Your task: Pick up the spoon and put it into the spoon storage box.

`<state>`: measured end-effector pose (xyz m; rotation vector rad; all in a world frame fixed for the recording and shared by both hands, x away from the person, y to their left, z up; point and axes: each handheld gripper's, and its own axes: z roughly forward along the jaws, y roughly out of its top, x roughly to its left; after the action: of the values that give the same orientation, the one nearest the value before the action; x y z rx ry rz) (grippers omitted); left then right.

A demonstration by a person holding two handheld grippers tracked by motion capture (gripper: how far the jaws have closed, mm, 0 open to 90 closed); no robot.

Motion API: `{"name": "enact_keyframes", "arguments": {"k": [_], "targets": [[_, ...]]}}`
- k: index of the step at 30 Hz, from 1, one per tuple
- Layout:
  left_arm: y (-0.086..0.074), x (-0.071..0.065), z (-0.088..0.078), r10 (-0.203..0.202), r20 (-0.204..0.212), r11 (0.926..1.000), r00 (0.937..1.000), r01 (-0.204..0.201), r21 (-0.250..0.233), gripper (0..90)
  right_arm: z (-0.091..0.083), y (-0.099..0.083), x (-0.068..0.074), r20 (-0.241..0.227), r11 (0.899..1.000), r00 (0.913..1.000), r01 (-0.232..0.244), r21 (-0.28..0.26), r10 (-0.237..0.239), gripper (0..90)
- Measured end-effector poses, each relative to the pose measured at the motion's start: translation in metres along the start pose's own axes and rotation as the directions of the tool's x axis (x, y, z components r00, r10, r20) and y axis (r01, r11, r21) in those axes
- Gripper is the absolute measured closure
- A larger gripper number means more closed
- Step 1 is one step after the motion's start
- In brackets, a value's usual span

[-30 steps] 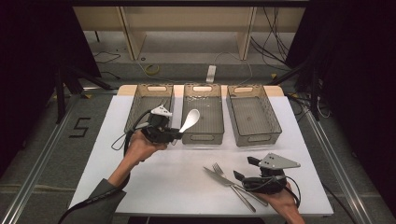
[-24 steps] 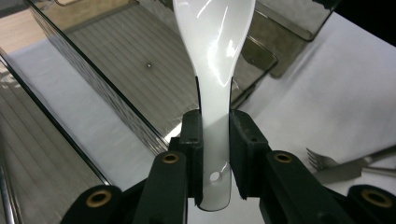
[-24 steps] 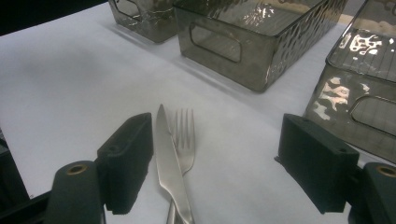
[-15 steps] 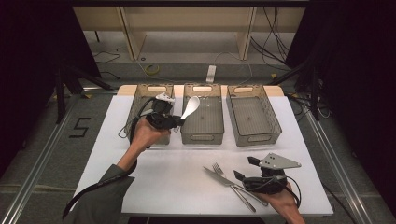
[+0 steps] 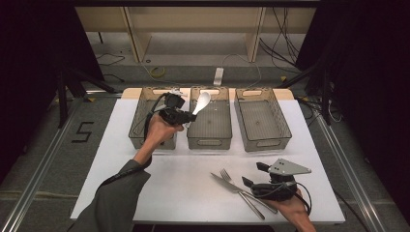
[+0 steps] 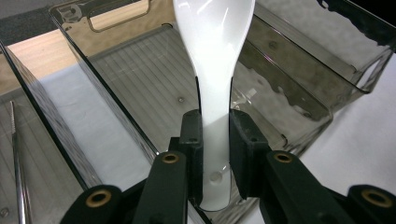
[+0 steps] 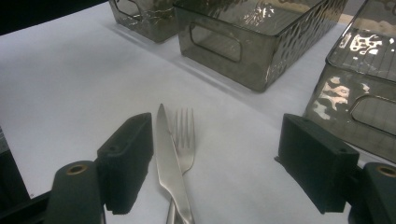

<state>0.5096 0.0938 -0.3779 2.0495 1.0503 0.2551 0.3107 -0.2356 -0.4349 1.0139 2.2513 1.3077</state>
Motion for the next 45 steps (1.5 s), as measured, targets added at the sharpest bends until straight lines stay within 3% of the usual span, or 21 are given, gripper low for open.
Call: {"name": "enact_keyframes", "arguments": {"k": [9, 19, 26, 31, 33, 35, 42, 45], "targets": [[-0.001, 0.002, 0.02, -0.041, 0.003, 0.9991, 0.9992, 0.041, 0.012, 75.8, 0.001, 0.0, 0.0, 0.0, 1.0, 1.0, 0.007, 0.005, -0.007, 27.4], [-0.003, -0.001, 0.032, -0.06, 0.007, 0.9981, 0.9982, 0.06, 0.01, 75.7, 0.0, 0.0, 0.0, -0.002, 1.0, 1.0, 0.005, 0.004, -0.005, 27.3], [-0.004, 0.001, 0.04, -0.068, -0.001, 0.9968, 0.9977, 0.068, 0.042, 75.5, 0.001, 0.0, 0.0, -0.002, 1.0, 1.0, 0.006, 0.006, -0.006, 27.4], [-0.003, 0.003, 0.042, -0.099, -0.009, 0.9941, 0.995, 0.1, 0.043, 73.9, 0.001, 0.0, 0.0, -0.003, 1.0, 1.0, 0.006, 0.005, -0.006, 27.4], [0.0, 0.004, 0.04, -0.132, -0.01, 0.9907, 0.9912, 0.133, 0.03, 63.7, 0.0, 0.0, 0.0, -0.004, 1.0, 1.0, 0.002, 0.002, -0.002, 27.4], [0.005, 0.003, 0.035, -0.137, -0.015, 0.9904, 0.9904, 0.137, 0.014, 57.7, 0.0, 0.0, 0.0, -0.004, 1.0, 1.0, 0.005, 0.004, -0.005, 27.4], [0.009, 0.002, 0.014, -0.107, 0.008, 0.9939, 0.9942, 0.107, 0.027, 35.7, 0.0, 0.0, 0.0, -0.005, 1.0, 1.0, 0.008, 0.006, -0.008, 27.4], [0.004, 0.001, 0.002, -0.099, 0.032, 0.9949, 0.9946, 0.098, 0.023, 31.4, -0.002, 0.001, -0.002, -0.006, 1.0, 1.0, 0.004, 0.002, -0.004, 27.4]]}}
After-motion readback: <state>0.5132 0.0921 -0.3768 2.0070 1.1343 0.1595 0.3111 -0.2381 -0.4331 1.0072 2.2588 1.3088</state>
